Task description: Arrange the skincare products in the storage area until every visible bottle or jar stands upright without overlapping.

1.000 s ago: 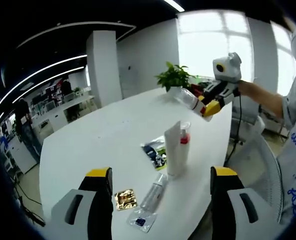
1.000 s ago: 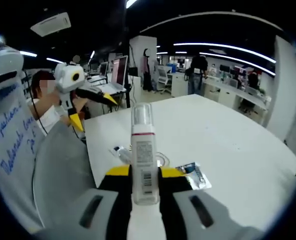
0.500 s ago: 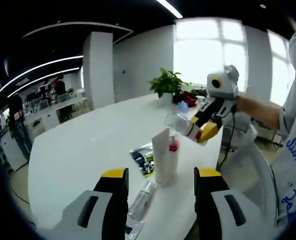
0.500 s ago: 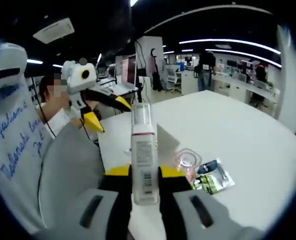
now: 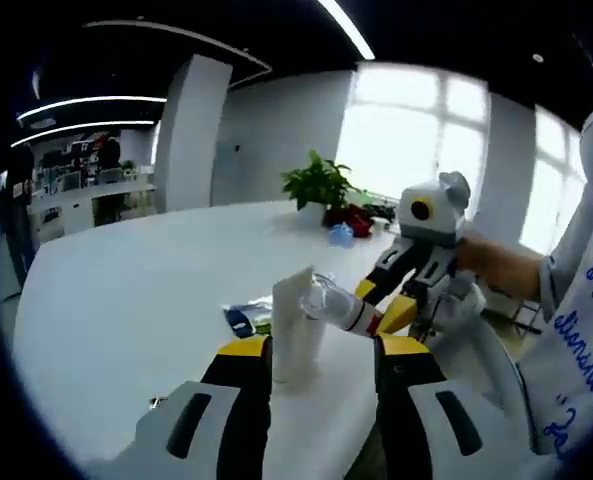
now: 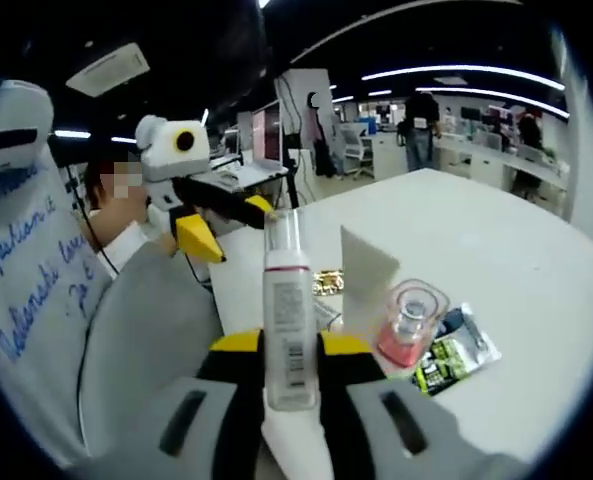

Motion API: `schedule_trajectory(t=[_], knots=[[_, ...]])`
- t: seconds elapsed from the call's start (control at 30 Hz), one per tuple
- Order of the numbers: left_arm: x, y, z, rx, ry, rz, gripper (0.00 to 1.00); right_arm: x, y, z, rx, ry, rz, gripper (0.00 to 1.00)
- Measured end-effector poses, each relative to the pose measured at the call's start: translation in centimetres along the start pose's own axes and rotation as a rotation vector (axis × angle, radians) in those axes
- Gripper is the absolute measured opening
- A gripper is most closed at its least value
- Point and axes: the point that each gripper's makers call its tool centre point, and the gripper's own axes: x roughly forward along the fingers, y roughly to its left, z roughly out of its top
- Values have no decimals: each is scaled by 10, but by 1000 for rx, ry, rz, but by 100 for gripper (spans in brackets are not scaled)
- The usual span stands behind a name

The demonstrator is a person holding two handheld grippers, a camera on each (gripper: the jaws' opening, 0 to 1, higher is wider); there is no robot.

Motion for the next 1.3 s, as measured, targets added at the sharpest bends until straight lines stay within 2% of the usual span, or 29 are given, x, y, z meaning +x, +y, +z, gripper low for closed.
schedule_trajectory(t=[0.13, 0.23, 0.63, 1.0, 1.3], knots=[[5, -2, -2, -47, -19, -28, 36, 4, 6, 2, 6, -7, 16, 19], [8, -4, -5, -73, -11, -49, 31, 9, 11, 4, 11, -16, 31, 19], [14, -5, -9, -99, -1, -103, 26, 18, 16, 8, 19, -29, 71, 19], [17, -1, -9, -102, 17, -111, 25, 33, 21, -2, 17, 20, 108, 19], [20, -7, -14, -75, 60, -135, 21, 46, 24, -21, -5, 90, 134, 19]])
